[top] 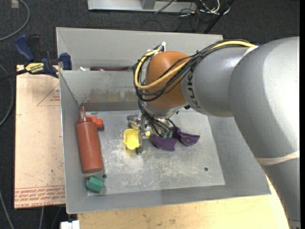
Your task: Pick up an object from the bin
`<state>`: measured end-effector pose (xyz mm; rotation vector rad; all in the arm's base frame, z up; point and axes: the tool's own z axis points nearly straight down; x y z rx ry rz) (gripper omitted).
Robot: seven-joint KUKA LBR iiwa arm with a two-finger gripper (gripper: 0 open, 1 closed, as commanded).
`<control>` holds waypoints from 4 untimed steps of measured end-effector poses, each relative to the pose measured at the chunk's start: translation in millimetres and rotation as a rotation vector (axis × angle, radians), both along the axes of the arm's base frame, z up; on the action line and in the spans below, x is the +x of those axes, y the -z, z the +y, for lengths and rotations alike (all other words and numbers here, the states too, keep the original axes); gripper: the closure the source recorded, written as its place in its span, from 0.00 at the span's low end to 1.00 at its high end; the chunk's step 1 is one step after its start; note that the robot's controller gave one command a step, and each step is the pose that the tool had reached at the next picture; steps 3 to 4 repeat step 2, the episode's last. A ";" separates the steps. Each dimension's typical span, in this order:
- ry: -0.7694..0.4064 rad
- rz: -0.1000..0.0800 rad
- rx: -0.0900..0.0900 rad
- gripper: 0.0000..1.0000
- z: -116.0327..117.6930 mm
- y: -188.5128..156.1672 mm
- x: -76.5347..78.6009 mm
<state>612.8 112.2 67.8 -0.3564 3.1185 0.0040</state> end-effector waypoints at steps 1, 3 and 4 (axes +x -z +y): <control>0.006 0.000 0.000 1.00 -4.4 -0.7 -2.8; 0.046 -0.013 0.004 1.00 3.4 -190.4 12.9; 0.046 -0.013 0.004 1.00 3.4 -190.4 12.9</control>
Offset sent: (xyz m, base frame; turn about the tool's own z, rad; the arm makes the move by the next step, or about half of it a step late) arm 0.0102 0.0028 0.1848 0.0462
